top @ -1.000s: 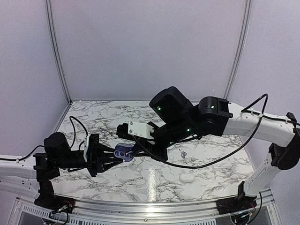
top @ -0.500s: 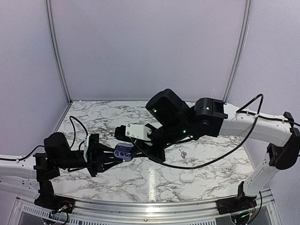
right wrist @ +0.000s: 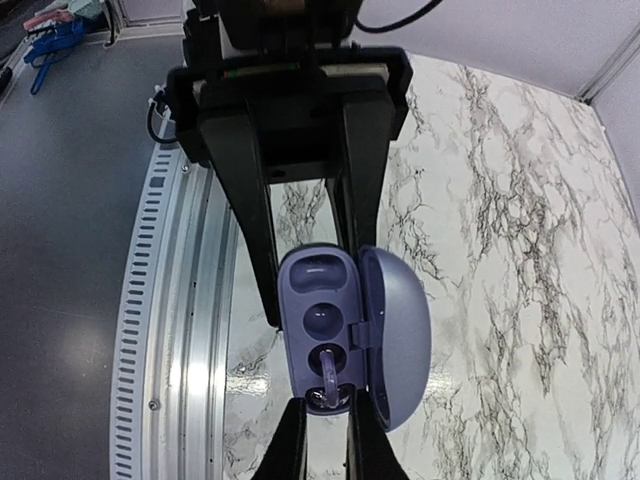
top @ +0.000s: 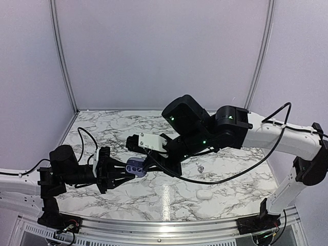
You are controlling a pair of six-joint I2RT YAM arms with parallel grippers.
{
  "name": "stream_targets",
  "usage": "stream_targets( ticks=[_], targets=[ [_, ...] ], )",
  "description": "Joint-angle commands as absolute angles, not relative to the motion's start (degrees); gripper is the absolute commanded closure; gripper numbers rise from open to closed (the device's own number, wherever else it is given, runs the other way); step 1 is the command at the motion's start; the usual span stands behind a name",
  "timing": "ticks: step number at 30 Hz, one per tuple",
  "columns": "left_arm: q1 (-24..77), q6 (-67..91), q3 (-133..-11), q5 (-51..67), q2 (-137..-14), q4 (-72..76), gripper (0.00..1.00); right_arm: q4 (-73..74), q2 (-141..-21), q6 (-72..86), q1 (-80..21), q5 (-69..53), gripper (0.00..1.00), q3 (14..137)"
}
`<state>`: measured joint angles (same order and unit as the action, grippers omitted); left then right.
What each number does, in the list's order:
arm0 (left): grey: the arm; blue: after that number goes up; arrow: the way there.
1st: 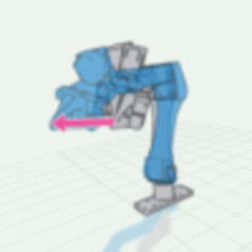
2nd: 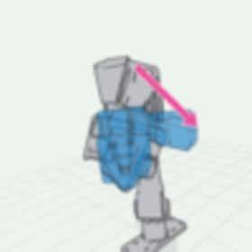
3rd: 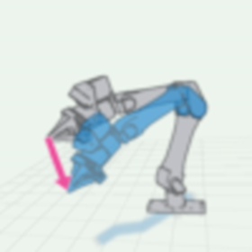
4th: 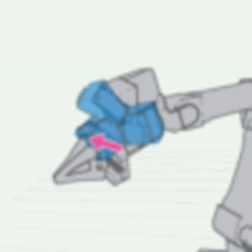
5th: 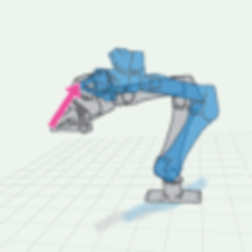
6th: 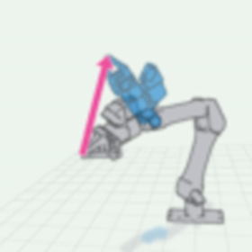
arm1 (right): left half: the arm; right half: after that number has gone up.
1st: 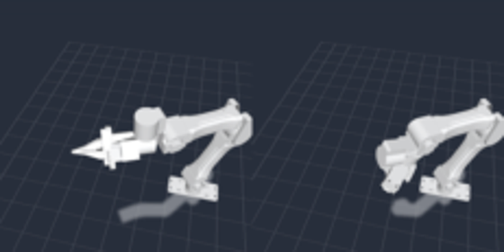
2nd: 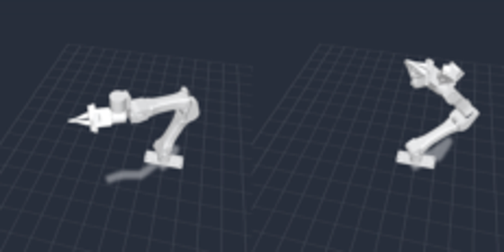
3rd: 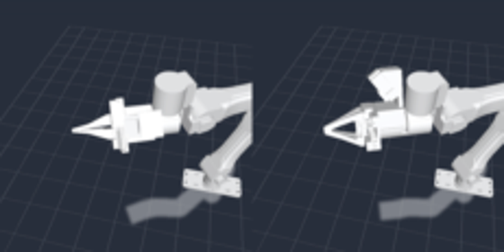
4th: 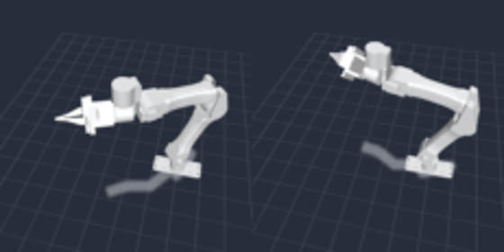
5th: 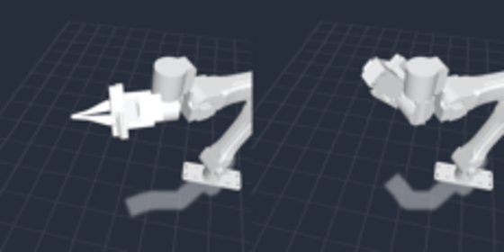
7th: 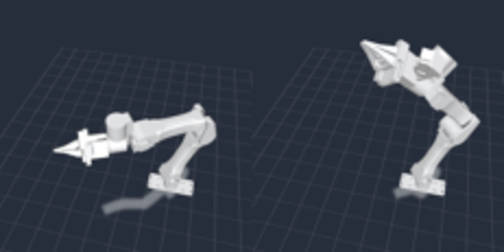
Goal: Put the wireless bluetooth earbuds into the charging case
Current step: Adjust the right earbud in the right side groove of the charging case, then move the left earbud to the center of the board.
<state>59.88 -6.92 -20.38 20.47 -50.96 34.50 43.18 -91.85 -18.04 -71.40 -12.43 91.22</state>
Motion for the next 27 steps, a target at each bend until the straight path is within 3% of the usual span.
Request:
stream_targets(
  ticks=[1,7,11,14,19,27],
  targets=[
    [59.2,-6.11,-21.46,19.86,-51.87,37.35,1.0,38.11,-85.36,-15.45,-68.1,-16.29,0.91,90.57],
    [58.45,-5.23,-21.09,19.82,-51.52,37.43,1.0,31.54,-78.19,-8.74,-56.31,-18.63,0.75,80.91],
    [58.45,-5.1,-21.01,19.73,-51.61,37.52,1.0,33.25,-78.01,-3.86,-48.11,-12.31,0.73,74.85],
    [58.36,-5.17,-20.87,19.43,-51.66,37.62,1.0,35.6,-78.78,1.65,-42.35,-6.86,0.74,70.1],
    [58.36,-5.18,-20.49,19.35,-51.59,37.94,1.0,27.44,-75.53,8.06,-35.25,-10.41,0.77,55.62],
    [58.36,-5.27,-20.3,19.18,-51.59,38.06,1.0,29.51,-83.42,4.49,-34.92,-2.11,0.85,53.74]
  ],
)
